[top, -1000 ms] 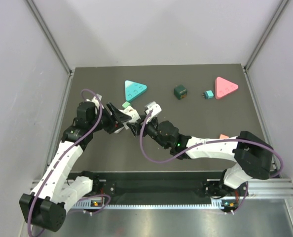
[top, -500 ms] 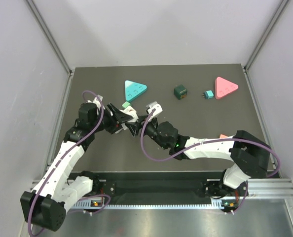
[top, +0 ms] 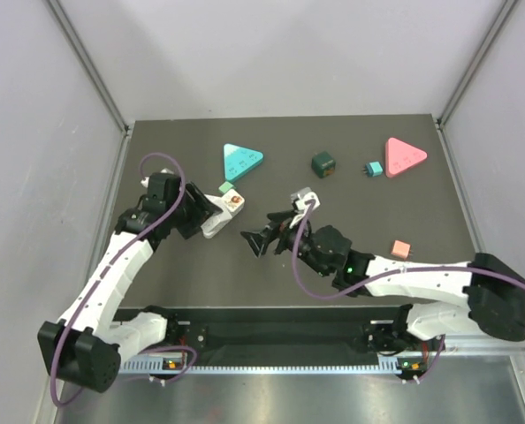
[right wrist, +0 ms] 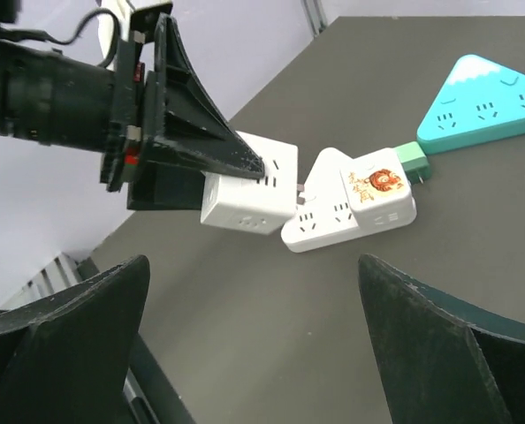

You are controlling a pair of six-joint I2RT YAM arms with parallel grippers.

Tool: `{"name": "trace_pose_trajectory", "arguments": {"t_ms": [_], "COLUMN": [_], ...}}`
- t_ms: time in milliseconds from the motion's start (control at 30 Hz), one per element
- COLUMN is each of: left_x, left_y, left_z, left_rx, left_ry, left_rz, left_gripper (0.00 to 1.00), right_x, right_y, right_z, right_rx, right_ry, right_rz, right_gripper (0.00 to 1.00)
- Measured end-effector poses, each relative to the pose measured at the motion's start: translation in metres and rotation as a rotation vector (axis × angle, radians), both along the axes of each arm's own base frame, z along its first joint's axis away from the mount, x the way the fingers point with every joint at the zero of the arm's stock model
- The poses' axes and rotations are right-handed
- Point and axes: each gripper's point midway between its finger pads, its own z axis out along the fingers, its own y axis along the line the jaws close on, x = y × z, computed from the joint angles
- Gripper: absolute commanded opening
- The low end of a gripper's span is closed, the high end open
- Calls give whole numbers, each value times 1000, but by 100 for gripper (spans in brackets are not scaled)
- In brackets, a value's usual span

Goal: Insert the plug

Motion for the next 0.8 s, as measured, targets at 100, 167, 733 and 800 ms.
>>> {"name": "trace_pose_trajectory", "arguments": {"t_ms": [100,167,733,800], "left_x": [5,11,31,29], "left_y": [11,21,26,26], "left_z": [-10,-25,-56,-65], "left_rx": [58,126,408,419], "left_ry": [33,84,380,422], "left_rz": [58,103,354,372], "left_gripper": [0,0,0,0], "right_x": [-5,-6,-3,-3], "right_y": [-13,-21,-62,-63], "right_z": [7,9,-23,-24], "right_rx": [14,12,-77,-81], "right_ry": [12,21,73,74], "right_rz": [-6,-13,-65,-65], "right_gripper": [100,100,100,100]}}
